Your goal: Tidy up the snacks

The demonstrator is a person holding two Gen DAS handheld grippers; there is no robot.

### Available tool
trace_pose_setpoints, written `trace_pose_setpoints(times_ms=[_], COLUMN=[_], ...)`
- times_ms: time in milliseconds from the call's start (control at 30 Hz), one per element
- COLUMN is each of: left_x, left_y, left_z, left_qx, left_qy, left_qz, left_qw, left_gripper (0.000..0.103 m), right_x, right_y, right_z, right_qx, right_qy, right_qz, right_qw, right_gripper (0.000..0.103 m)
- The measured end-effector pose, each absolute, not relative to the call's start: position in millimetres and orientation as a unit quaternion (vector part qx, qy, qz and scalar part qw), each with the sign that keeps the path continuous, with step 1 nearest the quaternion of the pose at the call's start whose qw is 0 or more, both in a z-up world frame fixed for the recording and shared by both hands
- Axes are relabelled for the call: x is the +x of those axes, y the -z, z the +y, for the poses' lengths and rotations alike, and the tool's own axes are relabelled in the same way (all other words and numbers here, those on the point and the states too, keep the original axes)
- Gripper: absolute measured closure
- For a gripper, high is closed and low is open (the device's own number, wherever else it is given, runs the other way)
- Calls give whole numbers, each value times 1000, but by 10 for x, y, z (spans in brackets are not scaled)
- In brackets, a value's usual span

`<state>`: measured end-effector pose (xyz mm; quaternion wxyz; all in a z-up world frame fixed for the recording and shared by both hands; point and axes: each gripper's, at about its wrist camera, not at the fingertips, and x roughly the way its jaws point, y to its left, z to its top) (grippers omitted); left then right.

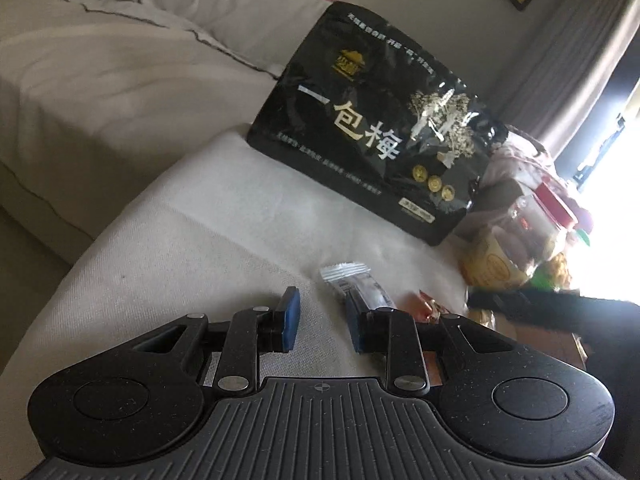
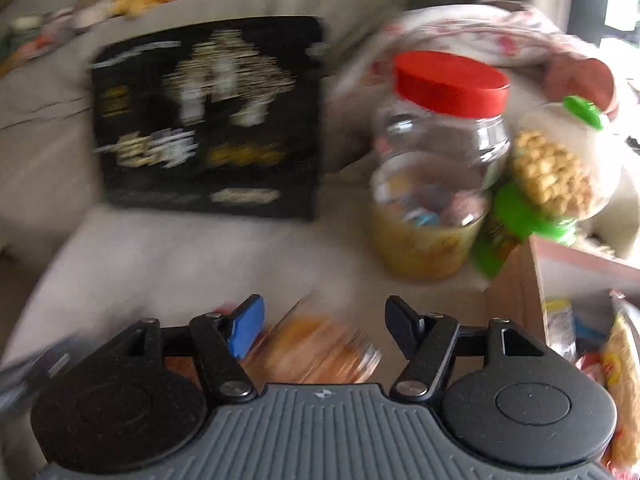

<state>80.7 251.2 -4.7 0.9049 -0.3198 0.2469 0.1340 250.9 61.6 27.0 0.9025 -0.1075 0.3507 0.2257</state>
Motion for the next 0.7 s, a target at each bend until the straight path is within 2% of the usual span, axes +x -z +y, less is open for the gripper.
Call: trace_pose_setpoints(times_ms=[167, 267, 333, 433, 700], left_x=[774, 744, 735, 745, 796], left_y=[78, 97, 108, 106, 72], left_z=[2587, 2623, 2629, 2600, 2431], left_qx=[-347, -362, -367, -361, -328], left_qy=[-113, -109, -108, -107, -81], left_qz=[246, 244, 243, 244, 252], left_qw=[898, 893, 892, 894, 907], left_gripper=[74, 74, 74, 74, 74], right_x=[2706, 2399, 2184, 1890, 1238], right_y=[-69, -23, -15, -12, -41], right_z=[740, 772, 709, 534, -150], right_qx=[-84, -133, -147, -151, -152], right_qy=[-243, -265, -300, -341, -343], right_qz=[389, 354, 349, 355, 334], right_qw=[885, 887, 876, 857, 865], right_gripper=[36, 40, 48, 51, 48])
